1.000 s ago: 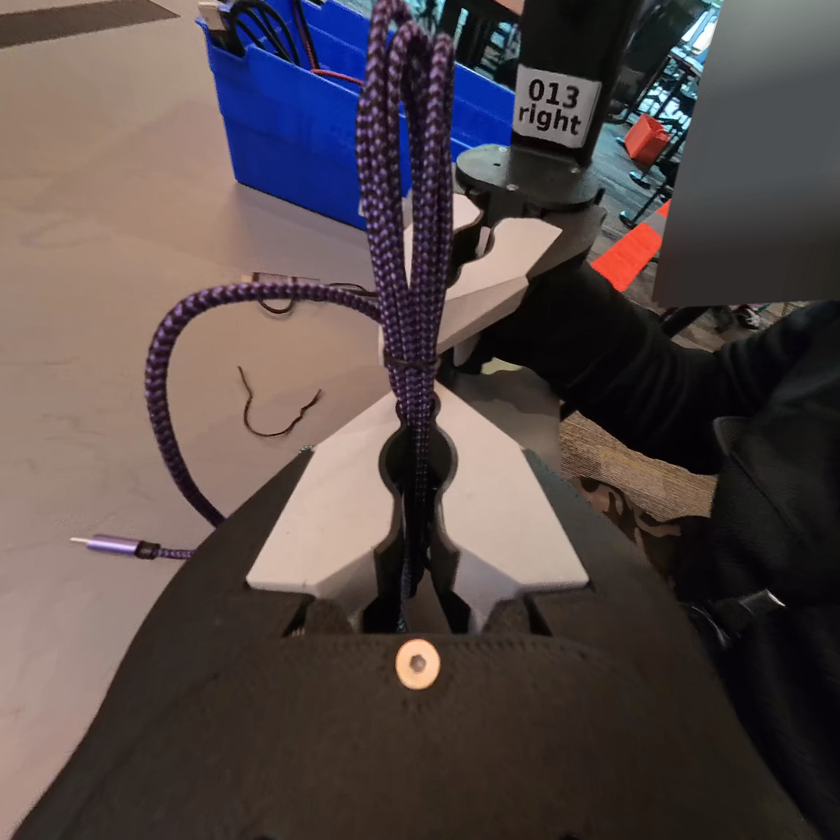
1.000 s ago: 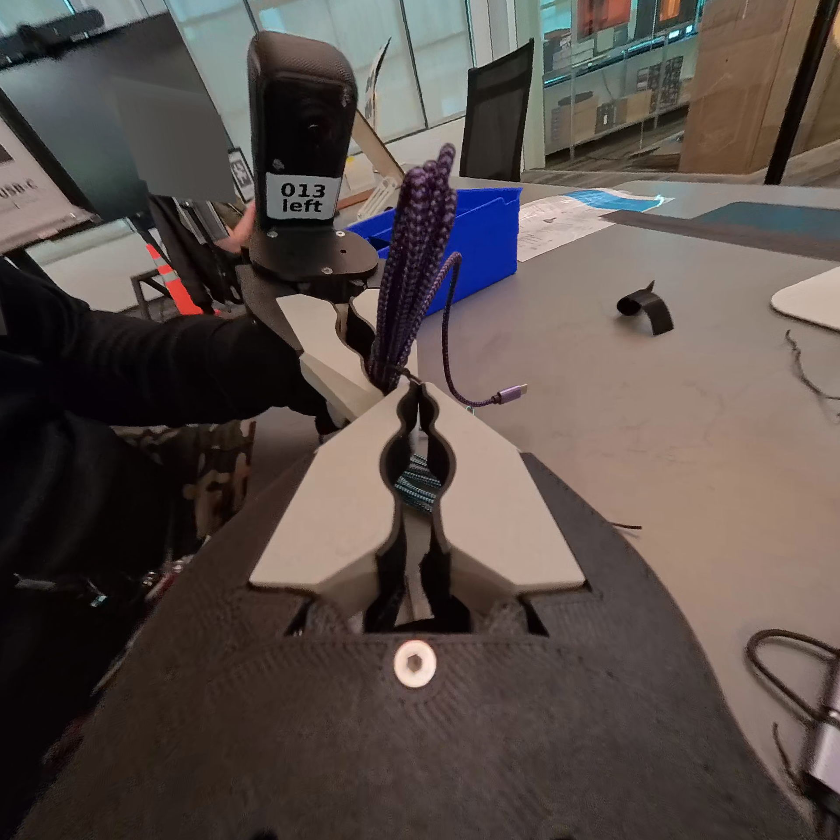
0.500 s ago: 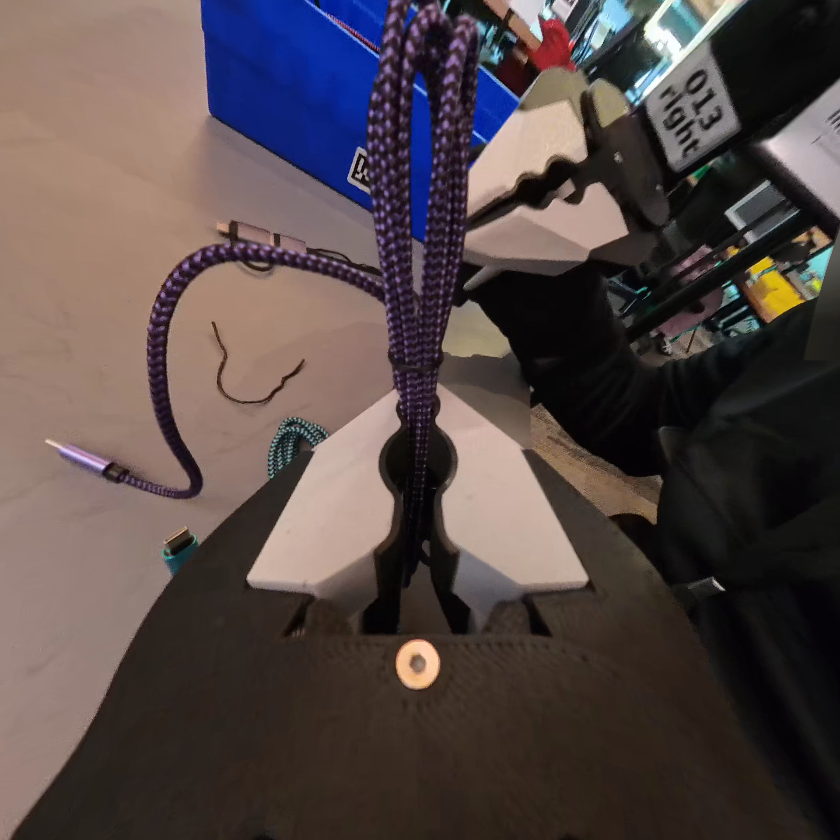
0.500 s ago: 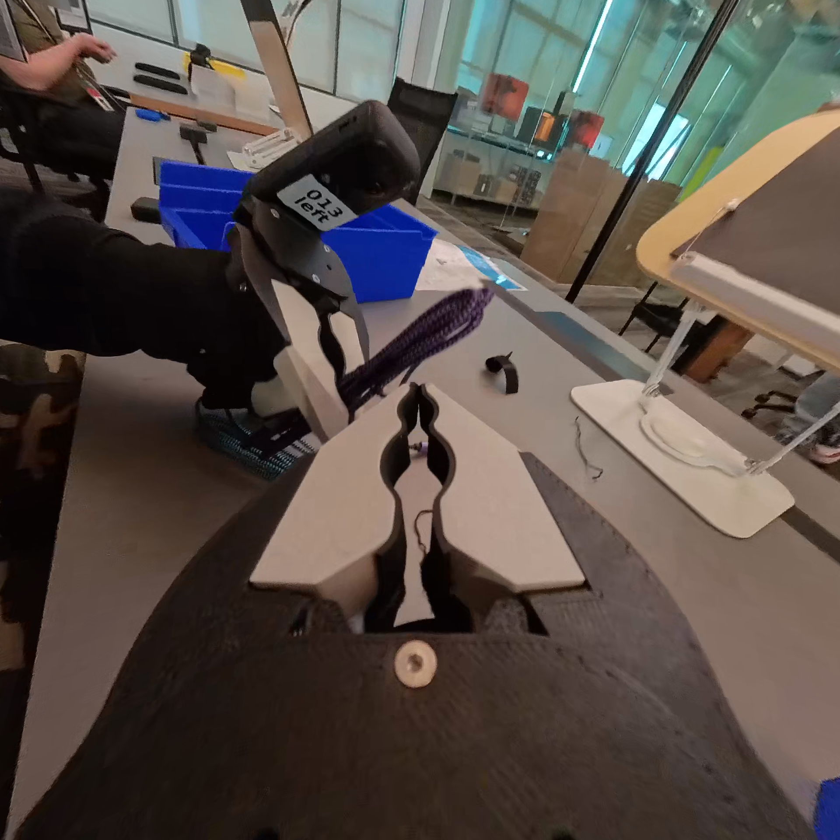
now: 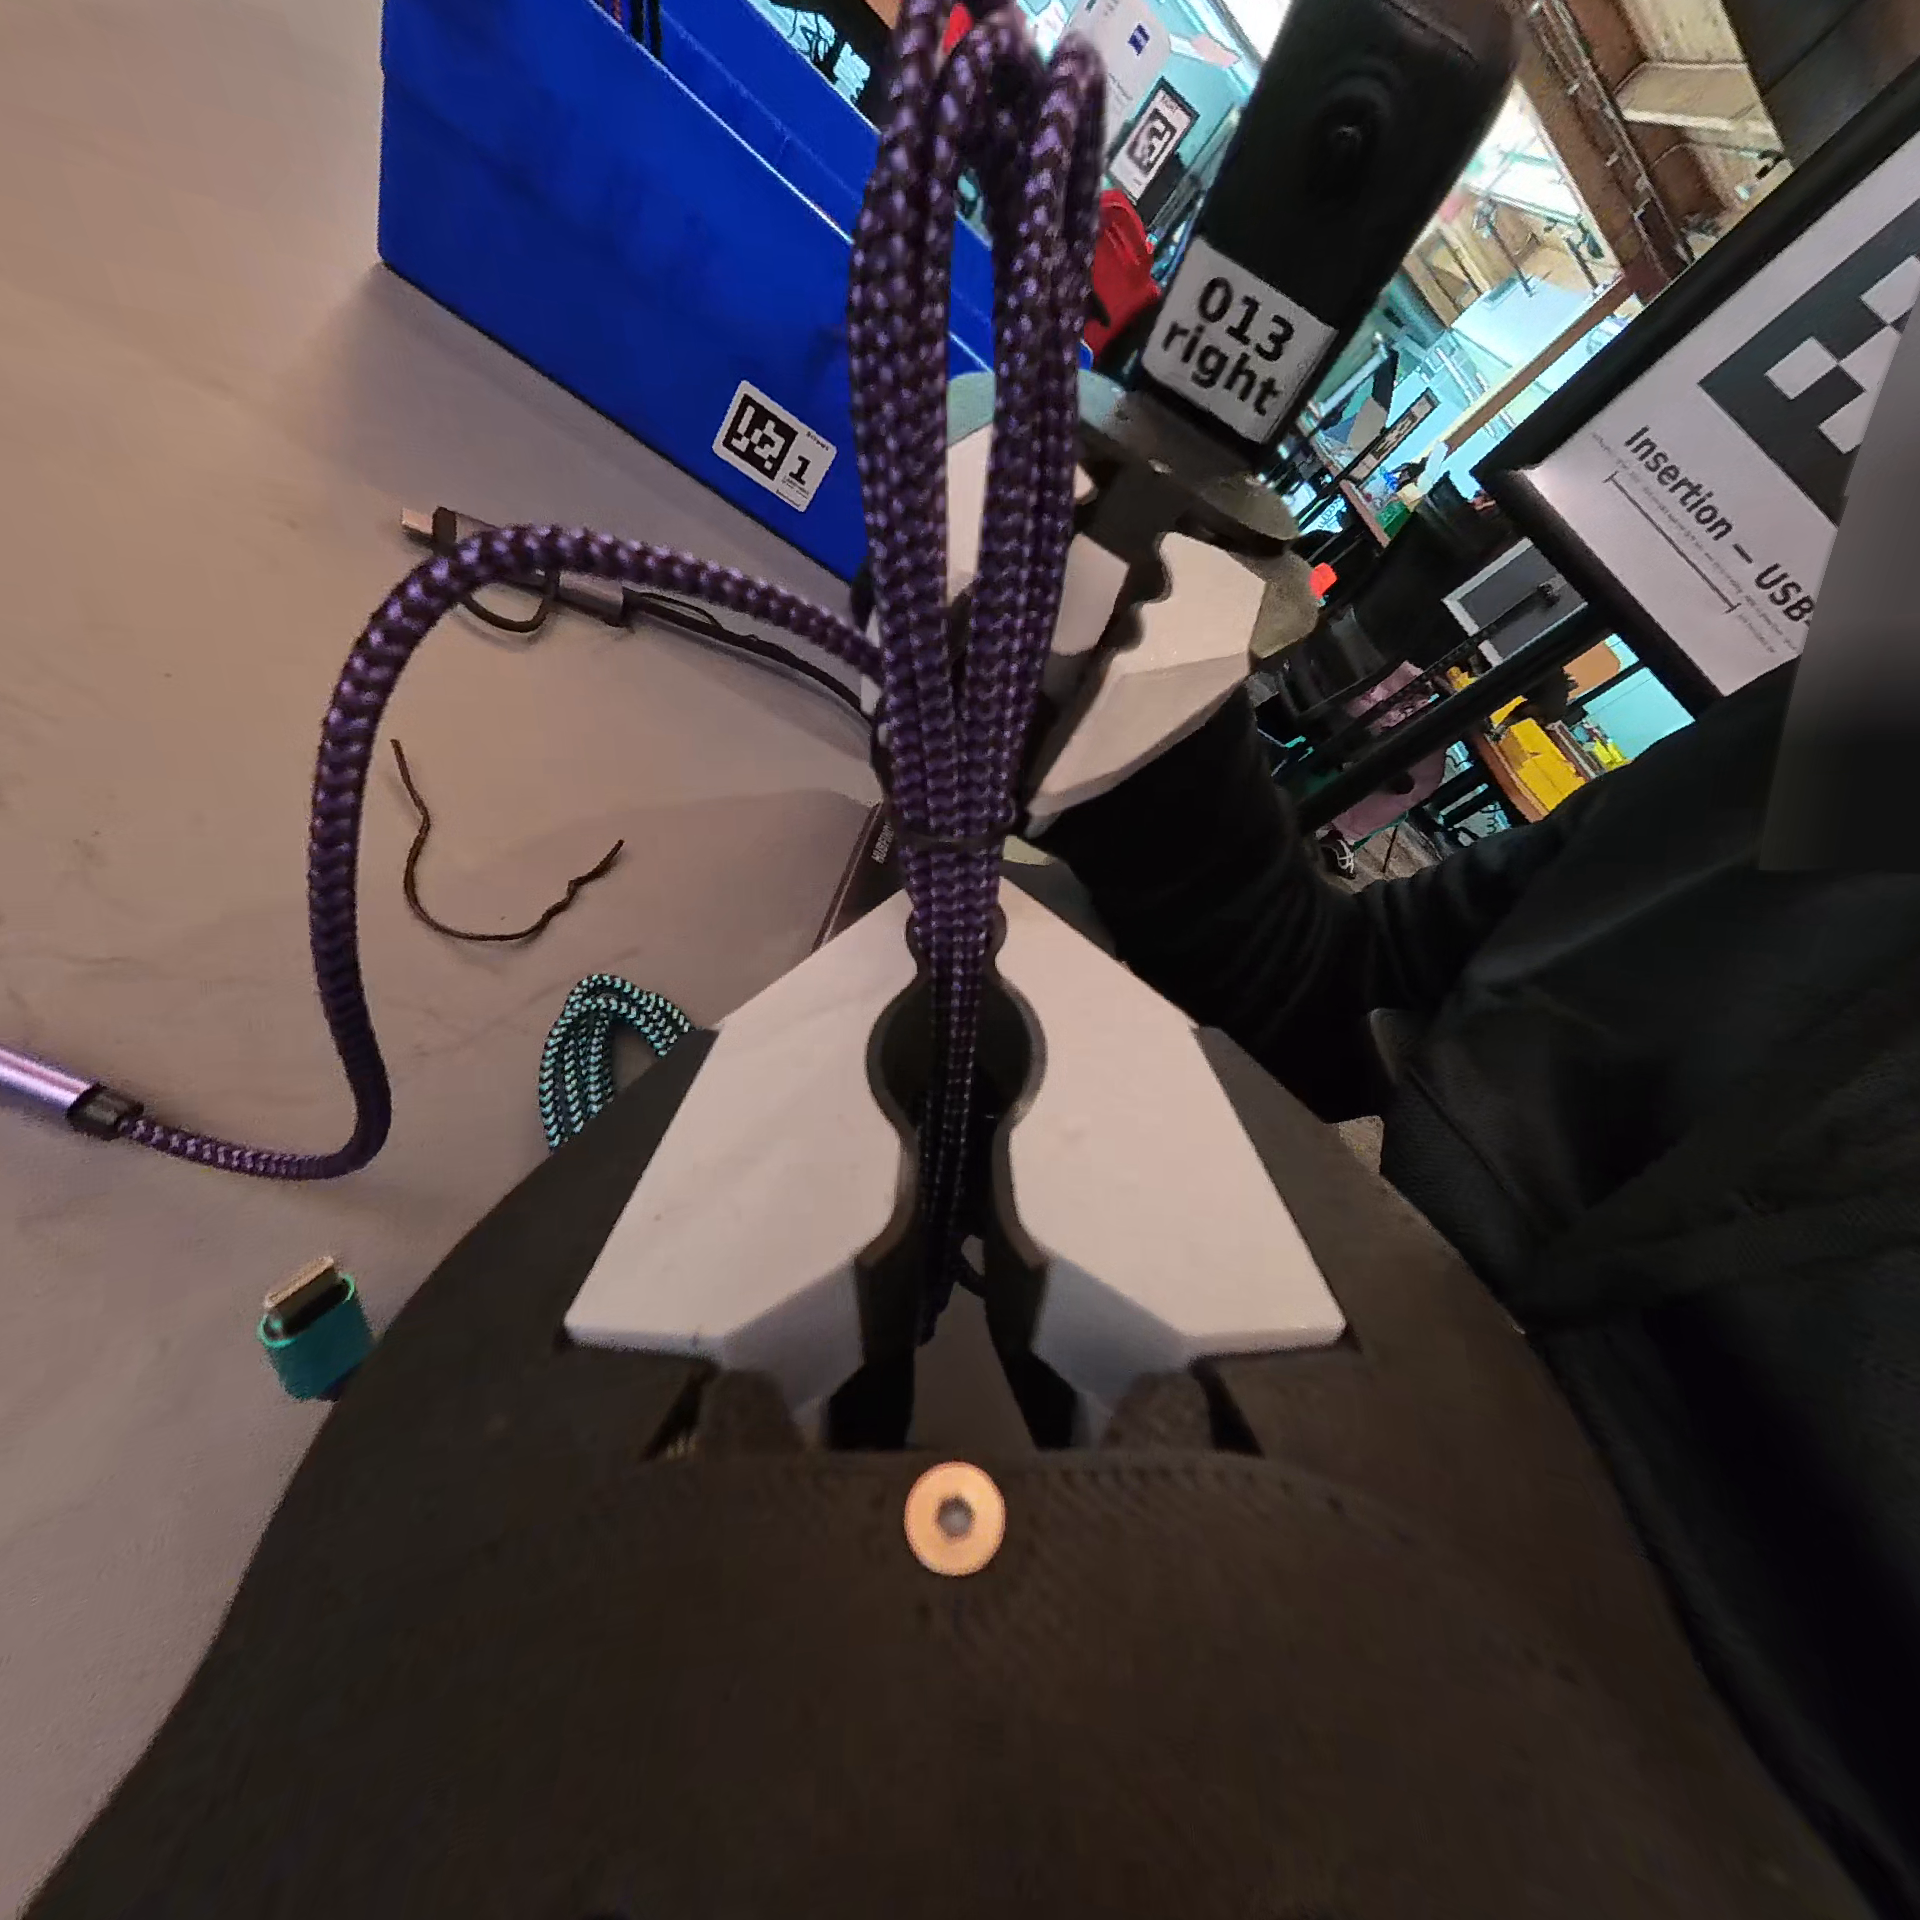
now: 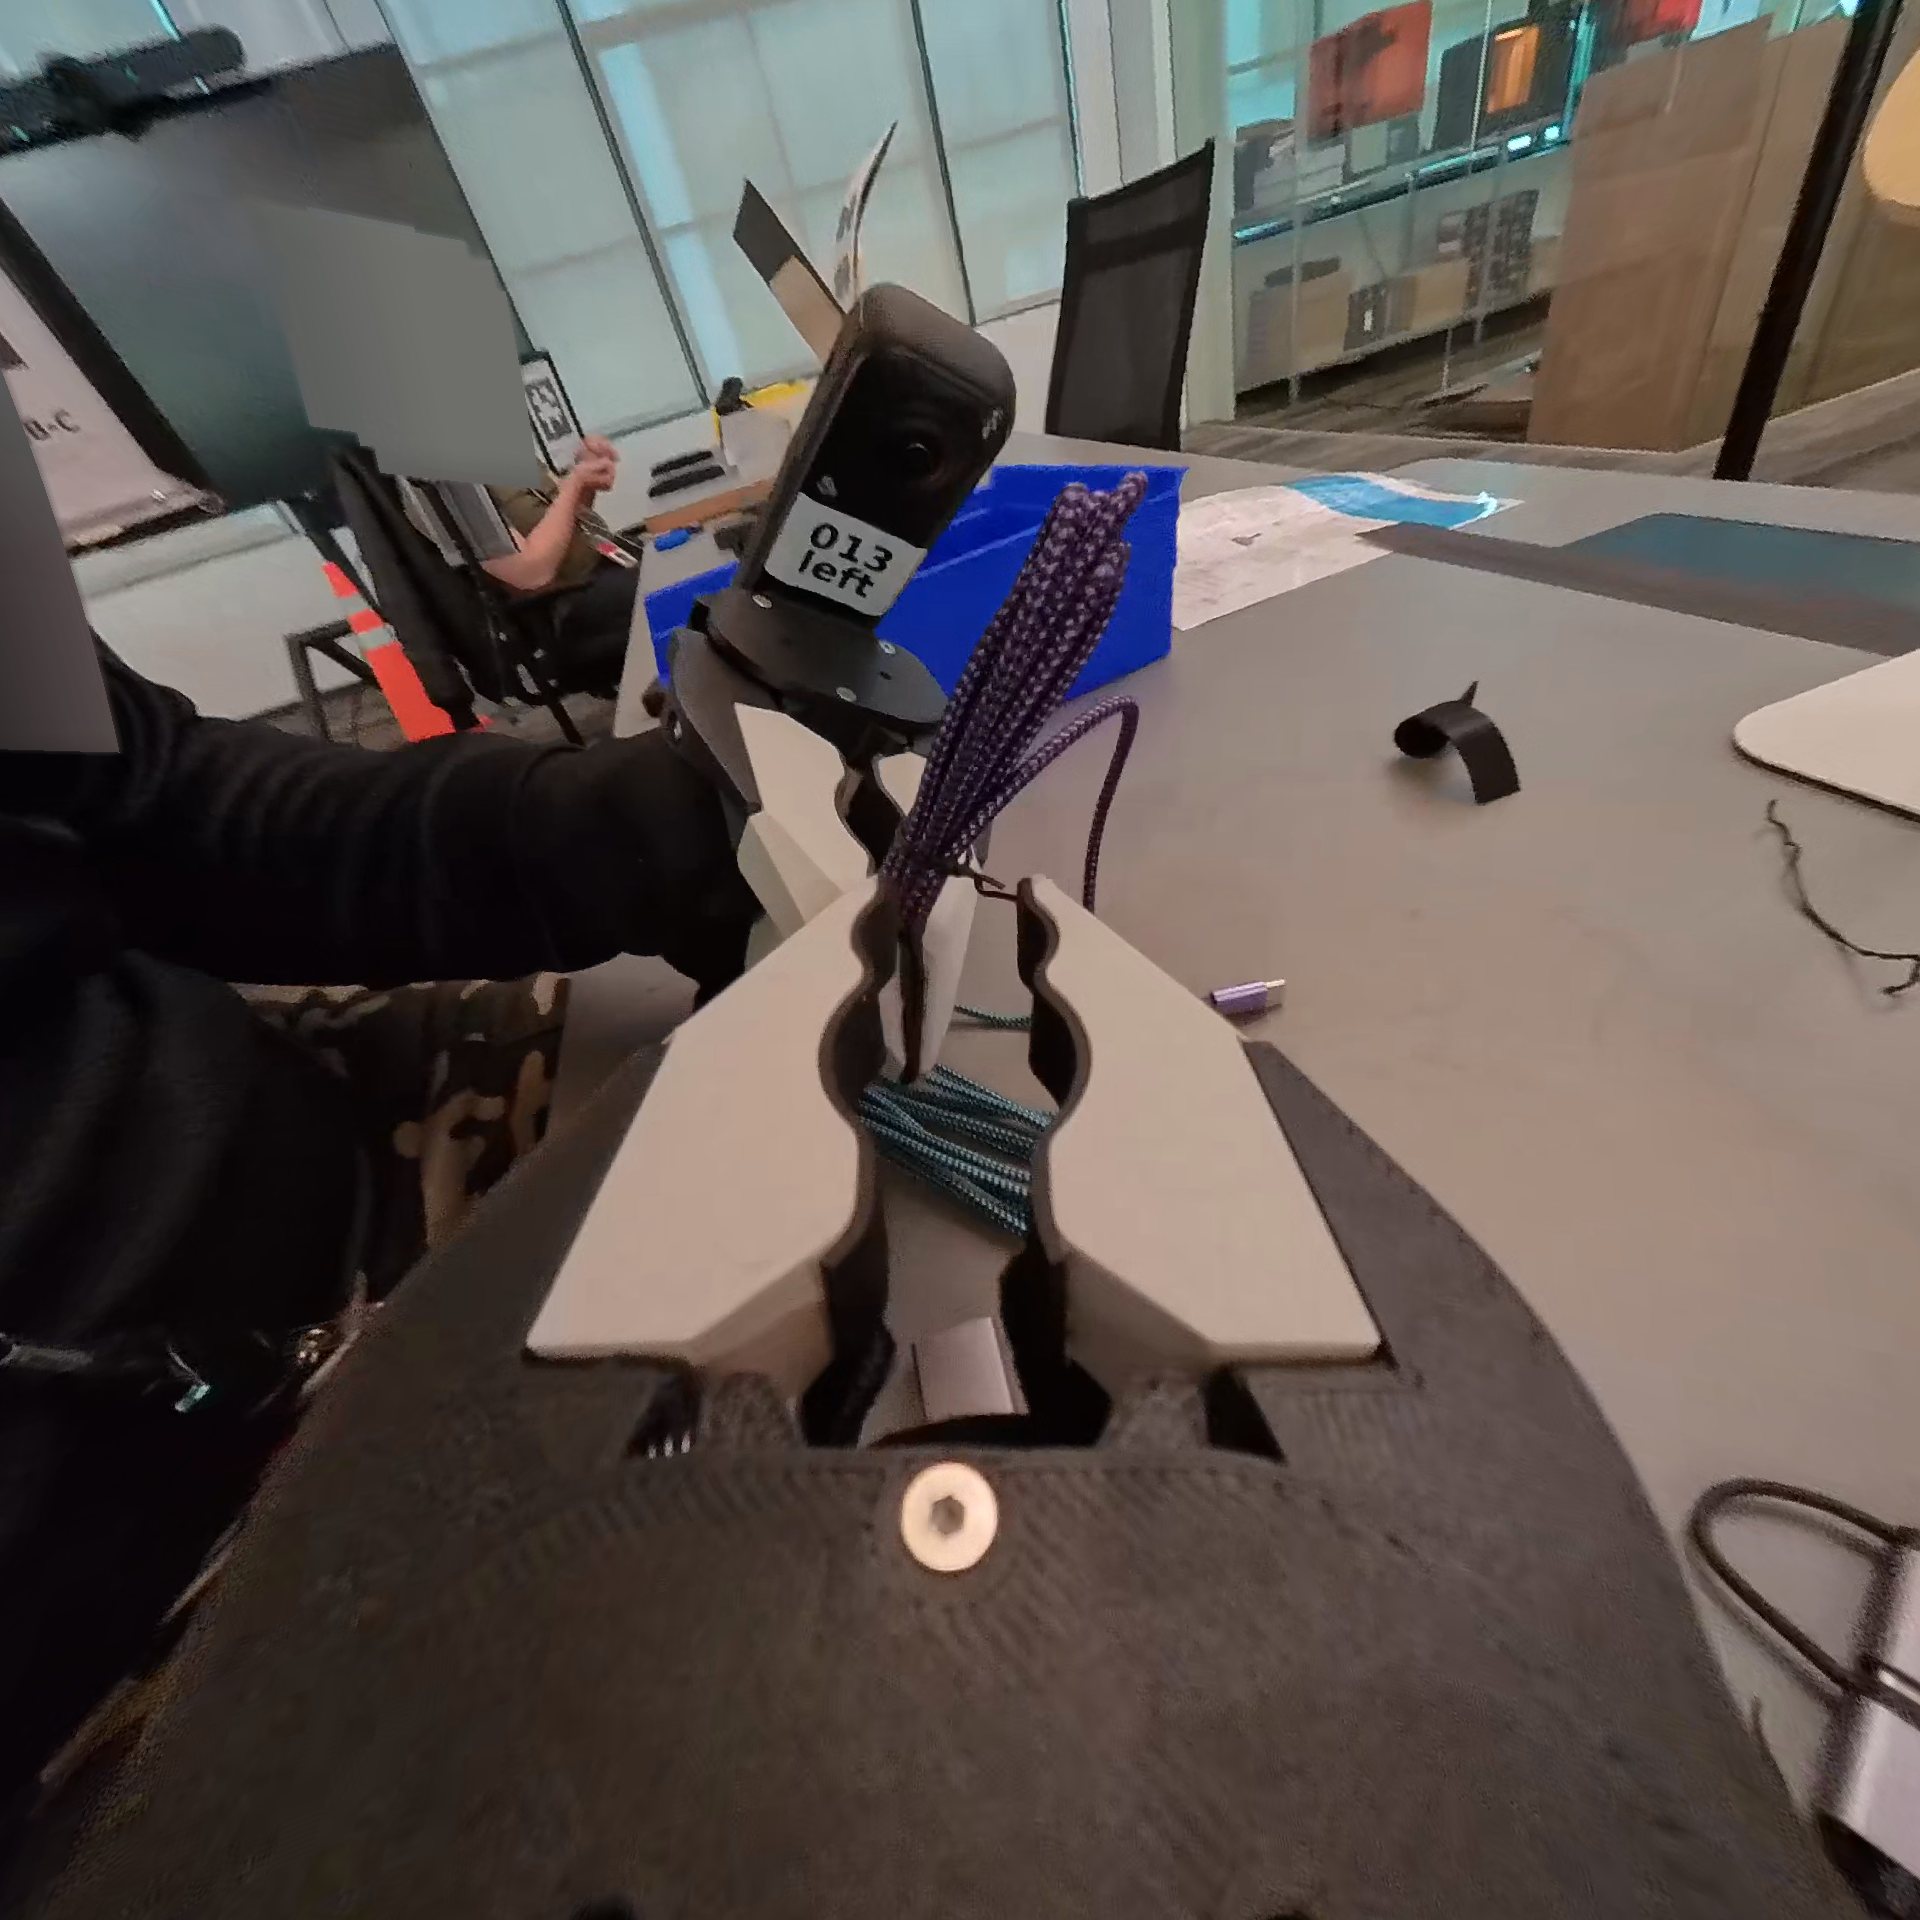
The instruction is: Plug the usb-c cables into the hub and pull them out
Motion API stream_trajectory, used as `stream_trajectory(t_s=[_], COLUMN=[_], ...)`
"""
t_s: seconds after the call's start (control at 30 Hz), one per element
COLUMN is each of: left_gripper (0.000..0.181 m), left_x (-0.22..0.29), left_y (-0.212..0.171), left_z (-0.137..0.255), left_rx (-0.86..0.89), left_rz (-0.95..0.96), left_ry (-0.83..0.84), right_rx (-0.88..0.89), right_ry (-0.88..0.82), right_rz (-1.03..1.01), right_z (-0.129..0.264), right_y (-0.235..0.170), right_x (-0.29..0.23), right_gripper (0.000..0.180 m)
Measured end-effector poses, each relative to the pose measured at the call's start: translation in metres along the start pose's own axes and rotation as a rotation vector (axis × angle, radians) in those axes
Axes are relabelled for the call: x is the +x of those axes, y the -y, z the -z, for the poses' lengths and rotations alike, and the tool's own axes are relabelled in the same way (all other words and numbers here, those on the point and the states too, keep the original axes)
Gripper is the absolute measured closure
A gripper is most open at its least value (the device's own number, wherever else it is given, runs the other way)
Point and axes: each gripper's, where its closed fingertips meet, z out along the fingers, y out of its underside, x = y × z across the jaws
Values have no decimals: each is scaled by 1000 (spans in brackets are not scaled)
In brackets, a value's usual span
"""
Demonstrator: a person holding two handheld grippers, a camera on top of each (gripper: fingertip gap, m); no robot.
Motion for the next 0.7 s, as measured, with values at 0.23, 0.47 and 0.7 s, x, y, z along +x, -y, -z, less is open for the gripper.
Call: stream_trajectory(t_s=[0.23,0.47,0.7], left_gripper=[181,181,181], left_x=[0,-2,-1], left_y=[0,-2,-4], left_z=[1,-2,-4], left_rx=[3,-17,-36], left_rz=[3,-4,-5], left_ry=[-7,3,-6], right_rx=[38,31,-18], right_ry=[7,-18,-1], right_rz=[-26,24,38], right_z=[1,2,-2], right_y=[3,6,-4], right_x=[2,2,0], right_gripper=[166,167,166])
